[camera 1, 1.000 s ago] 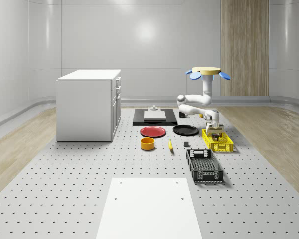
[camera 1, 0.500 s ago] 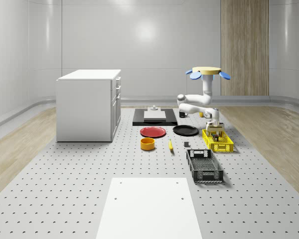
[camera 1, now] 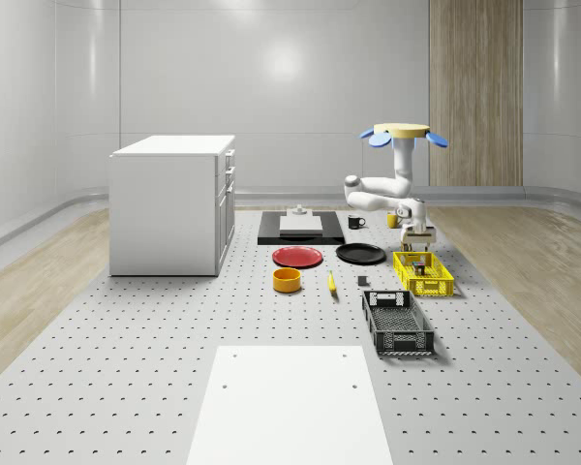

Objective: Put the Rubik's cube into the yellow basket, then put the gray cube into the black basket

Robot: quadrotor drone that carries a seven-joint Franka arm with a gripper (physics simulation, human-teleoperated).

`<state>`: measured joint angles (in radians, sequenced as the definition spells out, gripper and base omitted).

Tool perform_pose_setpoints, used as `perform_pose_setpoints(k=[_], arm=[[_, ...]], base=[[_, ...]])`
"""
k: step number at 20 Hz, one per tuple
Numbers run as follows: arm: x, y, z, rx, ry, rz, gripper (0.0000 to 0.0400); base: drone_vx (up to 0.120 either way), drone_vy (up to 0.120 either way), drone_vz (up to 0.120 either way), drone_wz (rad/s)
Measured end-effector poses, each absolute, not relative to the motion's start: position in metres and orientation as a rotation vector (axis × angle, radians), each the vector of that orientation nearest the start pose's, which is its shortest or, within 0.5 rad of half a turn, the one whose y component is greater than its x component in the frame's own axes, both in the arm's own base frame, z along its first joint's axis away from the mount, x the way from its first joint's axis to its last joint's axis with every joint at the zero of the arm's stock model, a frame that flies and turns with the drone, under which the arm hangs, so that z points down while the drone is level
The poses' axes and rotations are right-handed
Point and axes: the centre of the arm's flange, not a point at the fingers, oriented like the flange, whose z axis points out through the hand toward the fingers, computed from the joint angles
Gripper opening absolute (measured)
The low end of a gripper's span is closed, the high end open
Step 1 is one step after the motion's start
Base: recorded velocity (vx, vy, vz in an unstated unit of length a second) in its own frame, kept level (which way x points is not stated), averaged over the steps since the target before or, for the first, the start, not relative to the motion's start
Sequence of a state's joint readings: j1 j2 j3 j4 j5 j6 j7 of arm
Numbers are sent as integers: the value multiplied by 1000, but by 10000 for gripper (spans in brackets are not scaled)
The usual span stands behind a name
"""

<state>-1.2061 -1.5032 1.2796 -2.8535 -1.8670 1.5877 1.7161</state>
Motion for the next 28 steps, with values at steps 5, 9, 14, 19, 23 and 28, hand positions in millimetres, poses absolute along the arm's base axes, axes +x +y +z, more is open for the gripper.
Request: perform_pose_setpoints(k=[5,9,14,19,23,28], arm=[[307,-10,514,1,-2,786,400],[307,-10,513,1,-2,786,400],[307,-10,513,1,-2,786,400],[307,-10,513,1,-2,786,400],[307,-10,513,1,-2,786,400],[307,-10,513,1,-2,786,400]], base=[[0,-80,72,0],[0,-120,0,0],[0,-120,0,0],[32,-120,0,0],[120,-120,0,0],[120,-120,0,0]])
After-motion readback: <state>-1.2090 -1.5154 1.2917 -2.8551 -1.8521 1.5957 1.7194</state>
